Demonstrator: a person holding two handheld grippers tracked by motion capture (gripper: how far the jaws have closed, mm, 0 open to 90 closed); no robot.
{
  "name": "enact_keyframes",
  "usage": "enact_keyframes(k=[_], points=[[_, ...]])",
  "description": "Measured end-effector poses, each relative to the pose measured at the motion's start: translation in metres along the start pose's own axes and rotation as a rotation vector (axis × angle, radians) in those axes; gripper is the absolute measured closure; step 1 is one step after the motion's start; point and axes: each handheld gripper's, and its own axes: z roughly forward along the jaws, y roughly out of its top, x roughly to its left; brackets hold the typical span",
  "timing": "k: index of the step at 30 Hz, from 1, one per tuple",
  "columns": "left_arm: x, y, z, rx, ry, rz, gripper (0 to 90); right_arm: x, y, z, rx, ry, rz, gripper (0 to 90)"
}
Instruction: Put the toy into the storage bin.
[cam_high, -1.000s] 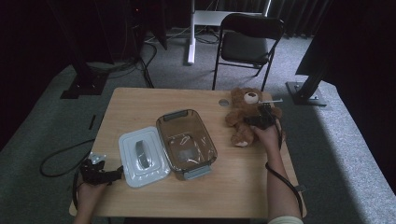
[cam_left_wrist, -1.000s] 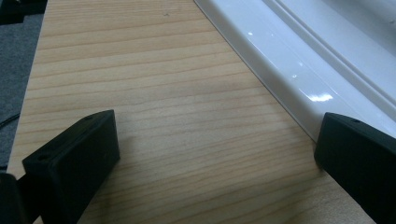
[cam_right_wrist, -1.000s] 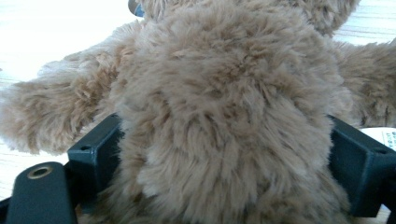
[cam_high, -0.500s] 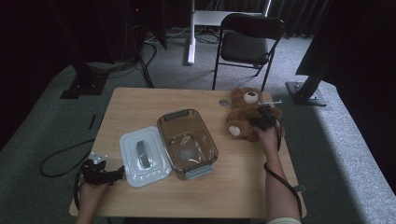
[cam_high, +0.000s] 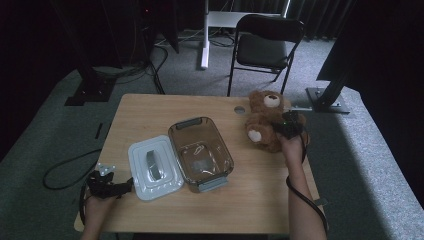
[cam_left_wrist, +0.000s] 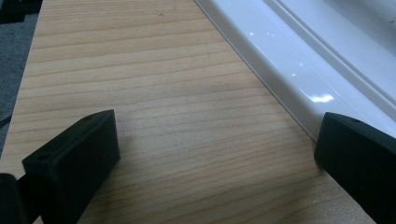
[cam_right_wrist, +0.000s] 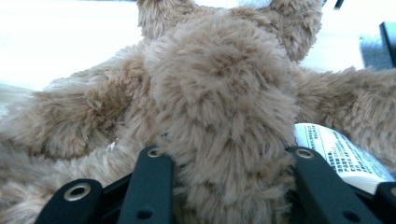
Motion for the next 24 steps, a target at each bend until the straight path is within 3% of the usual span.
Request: enact_keyframes(k=[6, 12, 17, 18, 24], points=[[0.000, 0.000, 0.000, 0.000, -0.002, 0.001, 0.6, 0.017, 0.011, -0.039, -0.075, 0.038, -0.013, 66.4], [0.000, 0.000, 0.000, 0.000, -0.003, 0.002, 0.6, 0.043, 0.023, -0.076, -0.162, 0.100, -0.048, 66.4], [0.000, 0.000, 0.000, 0.002, -0.002, 0.007, 0.6, 0.070, 0.030, -0.101, -0.218, 0.147, -0.105, 66.4], [0.000, 0.000, 0.000, 0.002, -0.002, 0.007, 0.6, 0.070, 0.030, -0.101, -0.218, 0.147, -0.105, 66.4], [0.000, 0.000, 0.000, 0.000, -0.003, 0.003, 0.6, 0.110, 0.034, -0.129, -0.285, 0.243, -0.167, 66.3]])
